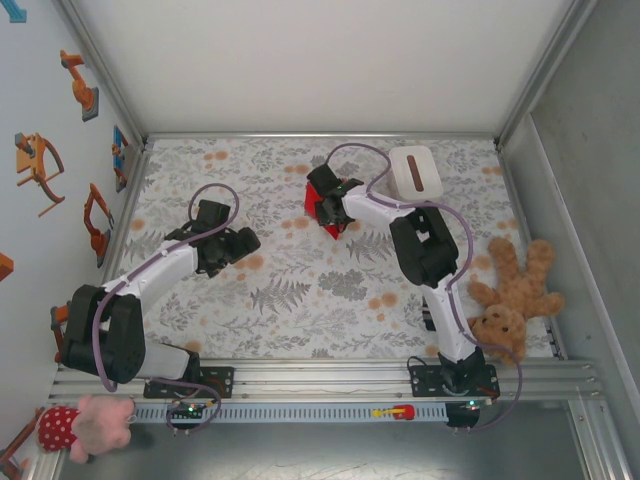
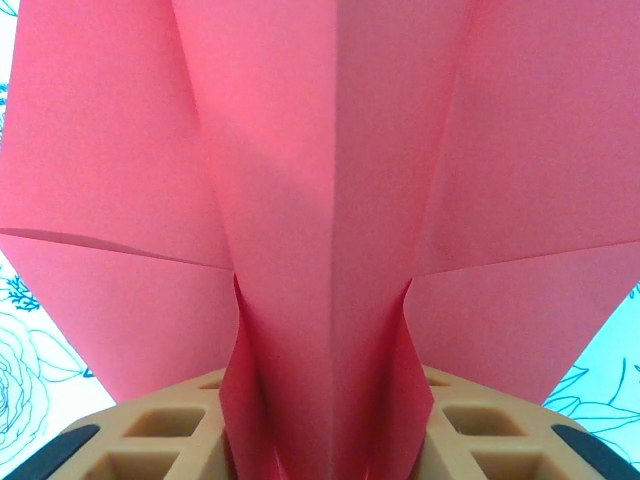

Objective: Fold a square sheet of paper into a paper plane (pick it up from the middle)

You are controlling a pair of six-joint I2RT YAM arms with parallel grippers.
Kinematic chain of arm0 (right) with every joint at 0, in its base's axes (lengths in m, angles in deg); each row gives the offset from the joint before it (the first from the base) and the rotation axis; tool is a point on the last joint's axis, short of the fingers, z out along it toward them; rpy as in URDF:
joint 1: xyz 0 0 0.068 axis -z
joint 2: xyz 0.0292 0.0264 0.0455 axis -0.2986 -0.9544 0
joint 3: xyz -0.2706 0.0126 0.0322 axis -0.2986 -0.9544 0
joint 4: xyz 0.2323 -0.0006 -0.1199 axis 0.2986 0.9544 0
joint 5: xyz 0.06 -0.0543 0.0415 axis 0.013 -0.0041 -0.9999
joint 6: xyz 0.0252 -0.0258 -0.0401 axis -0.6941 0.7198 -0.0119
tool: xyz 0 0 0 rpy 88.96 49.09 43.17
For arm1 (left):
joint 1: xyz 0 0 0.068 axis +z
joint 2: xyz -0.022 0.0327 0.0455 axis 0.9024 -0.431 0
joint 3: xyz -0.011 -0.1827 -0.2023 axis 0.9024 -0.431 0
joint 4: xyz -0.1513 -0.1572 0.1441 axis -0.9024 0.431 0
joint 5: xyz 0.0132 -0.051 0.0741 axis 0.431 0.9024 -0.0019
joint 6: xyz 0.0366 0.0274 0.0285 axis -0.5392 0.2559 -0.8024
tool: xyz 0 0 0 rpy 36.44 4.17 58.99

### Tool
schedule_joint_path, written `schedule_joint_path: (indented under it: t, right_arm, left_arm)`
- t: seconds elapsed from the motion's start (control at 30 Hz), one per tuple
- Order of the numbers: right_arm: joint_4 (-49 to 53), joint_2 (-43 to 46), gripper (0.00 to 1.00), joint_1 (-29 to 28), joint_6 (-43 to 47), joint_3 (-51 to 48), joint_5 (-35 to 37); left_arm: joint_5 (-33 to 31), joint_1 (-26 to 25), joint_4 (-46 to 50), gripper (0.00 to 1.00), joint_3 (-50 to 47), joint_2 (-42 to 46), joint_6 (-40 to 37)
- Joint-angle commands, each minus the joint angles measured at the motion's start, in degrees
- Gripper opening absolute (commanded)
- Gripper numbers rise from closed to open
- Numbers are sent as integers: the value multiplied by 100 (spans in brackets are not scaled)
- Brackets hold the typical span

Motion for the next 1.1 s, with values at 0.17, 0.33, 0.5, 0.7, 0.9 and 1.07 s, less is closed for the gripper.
schedule_joint_path:
  t: [0.17,0.33,0.5,0.7,0.9,1.07]
  right_arm:
    - [223,666,42,28,87,223,-54]
    - [249,1380,47,106,229,178,28]
    - [56,2463,52,262,395,-479,312]
    - [-898,4316,85,544,917,-2466,1580]
    - [-1324,5582,94,1214,992,-4099,2847]
    - [-2343,6387,95,1953,1084,-5582,3337]
  left_arm:
    - [-167,87,200,96,529,97,-192]
    - [-346,374,-169,96,719,228,-397]
    - [-854,651,-275,96,835,567,-872]
    - [-2096,802,-1144,96,-69,1561,-1444]
    - [-2877,1087,-1774,96,-931,2251,-2056]
    - [-2730,1203,-3192,96,-1754,2341,-2949]
